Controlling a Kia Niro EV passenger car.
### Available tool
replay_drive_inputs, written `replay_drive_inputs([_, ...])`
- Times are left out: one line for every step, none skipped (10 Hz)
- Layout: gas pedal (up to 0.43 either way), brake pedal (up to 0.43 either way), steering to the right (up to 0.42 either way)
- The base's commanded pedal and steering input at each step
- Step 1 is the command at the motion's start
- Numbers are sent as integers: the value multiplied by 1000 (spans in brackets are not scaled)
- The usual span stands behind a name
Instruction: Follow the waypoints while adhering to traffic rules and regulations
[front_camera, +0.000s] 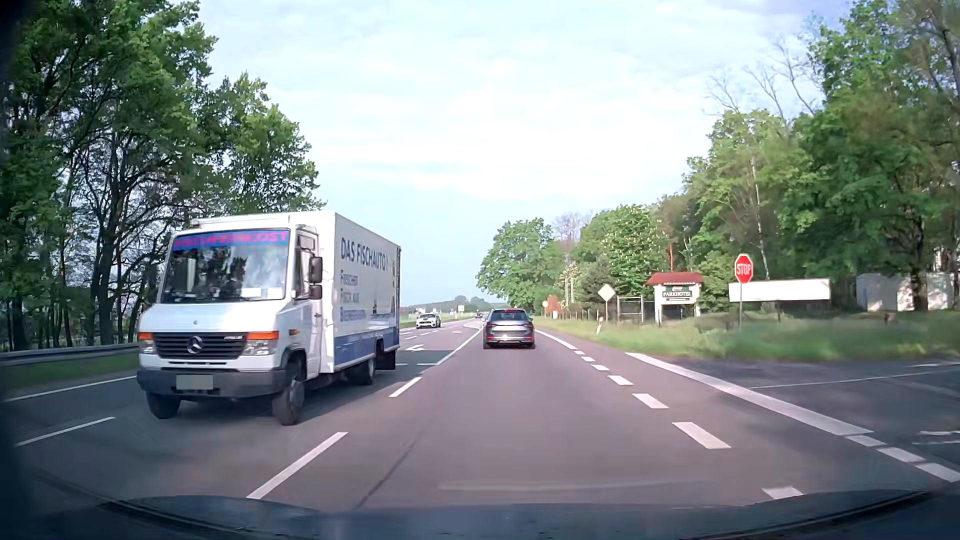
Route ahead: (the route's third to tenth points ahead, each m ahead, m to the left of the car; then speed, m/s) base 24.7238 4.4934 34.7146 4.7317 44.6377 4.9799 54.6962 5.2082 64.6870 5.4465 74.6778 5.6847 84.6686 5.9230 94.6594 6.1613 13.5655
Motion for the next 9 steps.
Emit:
replay_drive_inputs([118, 0, -14])
replay_drive_inputs([118, 0, -14])
replay_drive_inputs([118, 0, -14])
replay_drive_inputs([118, 0, -14])
replay_drive_inputs([118, 0, -14])
replay_drive_inputs([118, 0, -14])
replay_drive_inputs([118, 0, -13])
replay_drive_inputs([118, 0, -11])
replay_drive_inputs([118, 0, -10])
